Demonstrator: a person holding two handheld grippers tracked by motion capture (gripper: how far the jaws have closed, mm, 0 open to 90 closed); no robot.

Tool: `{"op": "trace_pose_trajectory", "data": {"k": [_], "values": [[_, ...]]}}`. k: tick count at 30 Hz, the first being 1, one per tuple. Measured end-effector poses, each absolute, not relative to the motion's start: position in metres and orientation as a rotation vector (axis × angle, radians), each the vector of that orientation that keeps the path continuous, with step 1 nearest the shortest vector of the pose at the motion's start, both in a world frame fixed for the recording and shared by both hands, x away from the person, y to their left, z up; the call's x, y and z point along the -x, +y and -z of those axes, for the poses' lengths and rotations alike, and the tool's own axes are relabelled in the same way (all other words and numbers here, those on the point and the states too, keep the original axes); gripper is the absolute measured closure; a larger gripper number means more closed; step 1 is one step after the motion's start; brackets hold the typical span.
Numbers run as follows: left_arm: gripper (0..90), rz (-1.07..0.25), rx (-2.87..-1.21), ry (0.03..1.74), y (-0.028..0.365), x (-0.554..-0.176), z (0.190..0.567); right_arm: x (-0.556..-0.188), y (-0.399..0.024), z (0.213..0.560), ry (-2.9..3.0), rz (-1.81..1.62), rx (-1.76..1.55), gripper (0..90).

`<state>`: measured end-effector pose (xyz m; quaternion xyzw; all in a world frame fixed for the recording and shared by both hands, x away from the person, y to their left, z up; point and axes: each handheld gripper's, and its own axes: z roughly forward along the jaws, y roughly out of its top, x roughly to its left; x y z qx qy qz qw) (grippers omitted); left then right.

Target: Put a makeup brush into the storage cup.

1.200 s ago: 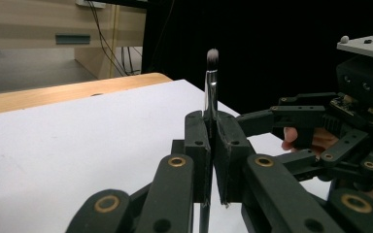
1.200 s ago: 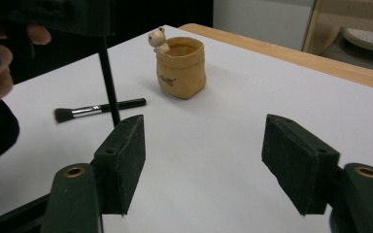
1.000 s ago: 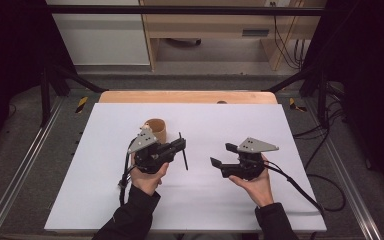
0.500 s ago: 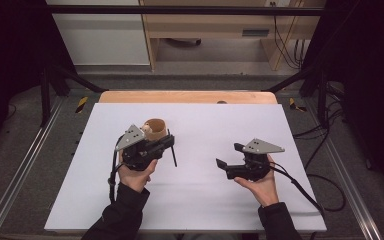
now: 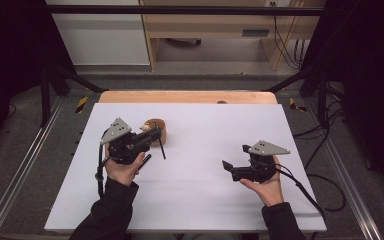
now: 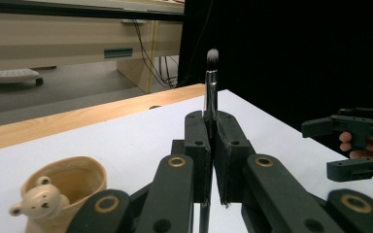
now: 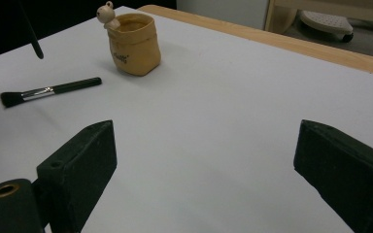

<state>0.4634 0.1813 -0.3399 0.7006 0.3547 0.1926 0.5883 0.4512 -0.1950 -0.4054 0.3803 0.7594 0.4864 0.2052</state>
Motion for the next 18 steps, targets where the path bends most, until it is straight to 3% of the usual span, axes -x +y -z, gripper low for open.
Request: {"op": "trace_pose_trajectory", "data": {"k": [18], "values": [[84.7, -0.486, -1.651, 0.843, 0.194, -0.477, 0.332, -0.448, -0.202, 0.410, 2.107, -1.332, -1.088, 8.0]]}}
